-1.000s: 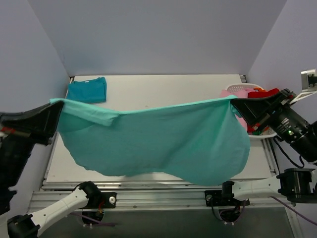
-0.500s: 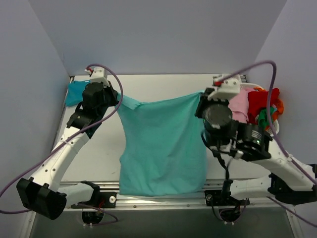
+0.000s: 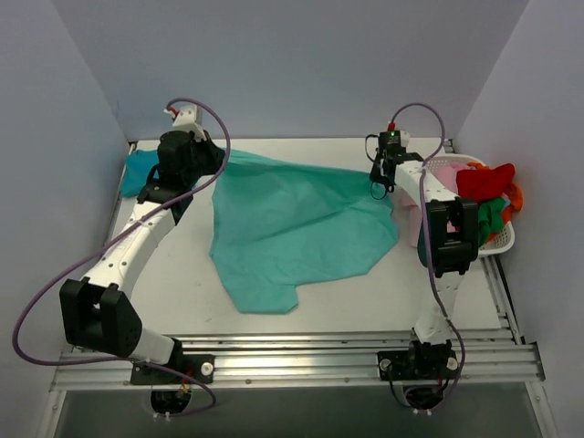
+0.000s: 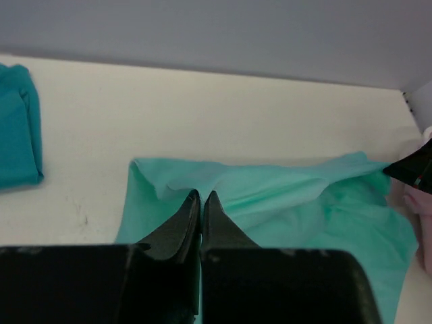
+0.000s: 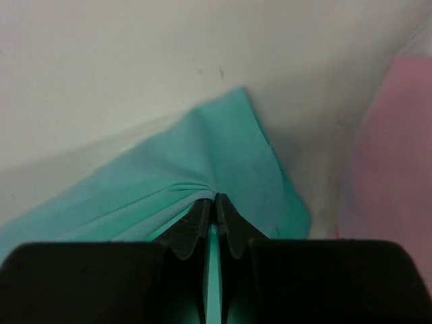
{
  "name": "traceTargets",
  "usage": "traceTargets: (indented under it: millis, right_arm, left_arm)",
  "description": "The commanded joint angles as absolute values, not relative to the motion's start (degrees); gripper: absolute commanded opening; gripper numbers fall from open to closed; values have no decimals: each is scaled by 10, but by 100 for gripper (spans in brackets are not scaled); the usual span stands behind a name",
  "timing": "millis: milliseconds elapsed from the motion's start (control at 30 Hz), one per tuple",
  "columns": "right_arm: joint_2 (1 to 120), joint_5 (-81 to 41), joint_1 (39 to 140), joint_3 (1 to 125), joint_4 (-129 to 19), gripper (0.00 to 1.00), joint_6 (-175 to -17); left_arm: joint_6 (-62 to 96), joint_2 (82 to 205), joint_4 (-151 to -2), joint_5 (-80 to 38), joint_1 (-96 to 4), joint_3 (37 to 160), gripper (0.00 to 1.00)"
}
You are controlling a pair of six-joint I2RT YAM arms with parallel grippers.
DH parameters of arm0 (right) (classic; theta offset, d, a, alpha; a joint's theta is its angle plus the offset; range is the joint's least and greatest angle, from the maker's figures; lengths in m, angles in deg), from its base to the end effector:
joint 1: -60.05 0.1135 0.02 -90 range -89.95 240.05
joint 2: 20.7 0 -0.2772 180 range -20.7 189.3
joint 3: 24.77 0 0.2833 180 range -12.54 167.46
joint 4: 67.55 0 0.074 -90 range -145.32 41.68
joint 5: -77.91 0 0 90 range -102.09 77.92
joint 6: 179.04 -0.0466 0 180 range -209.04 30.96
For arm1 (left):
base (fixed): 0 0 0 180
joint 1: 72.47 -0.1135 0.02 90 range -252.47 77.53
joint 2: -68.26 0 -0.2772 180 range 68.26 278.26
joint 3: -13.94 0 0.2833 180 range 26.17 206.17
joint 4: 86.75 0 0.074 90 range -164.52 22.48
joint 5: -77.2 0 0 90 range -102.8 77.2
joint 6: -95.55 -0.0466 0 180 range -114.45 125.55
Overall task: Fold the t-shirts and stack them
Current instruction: Flatten the tshirt out
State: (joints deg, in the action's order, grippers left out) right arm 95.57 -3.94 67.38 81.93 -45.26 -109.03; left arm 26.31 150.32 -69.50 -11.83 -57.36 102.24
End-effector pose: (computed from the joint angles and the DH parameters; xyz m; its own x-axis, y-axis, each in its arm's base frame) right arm 0.5206 0.0603 0.2516 -0.4943 0.2776 -0.8238 0.1725 0.9601 0.2200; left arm 0.3687 -0.0987 0.3958 -0.2591 -0.2971 -0.9190 0.1634 0.9243 -0.3449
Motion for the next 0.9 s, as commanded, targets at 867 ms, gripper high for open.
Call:
traceTargets:
  millis: [867]
  right_arm:
    - [281, -204, 860, 860, -483, 0, -979]
  left_arm:
    - [267, 1026, -679, -267, -458, 1070, 2]
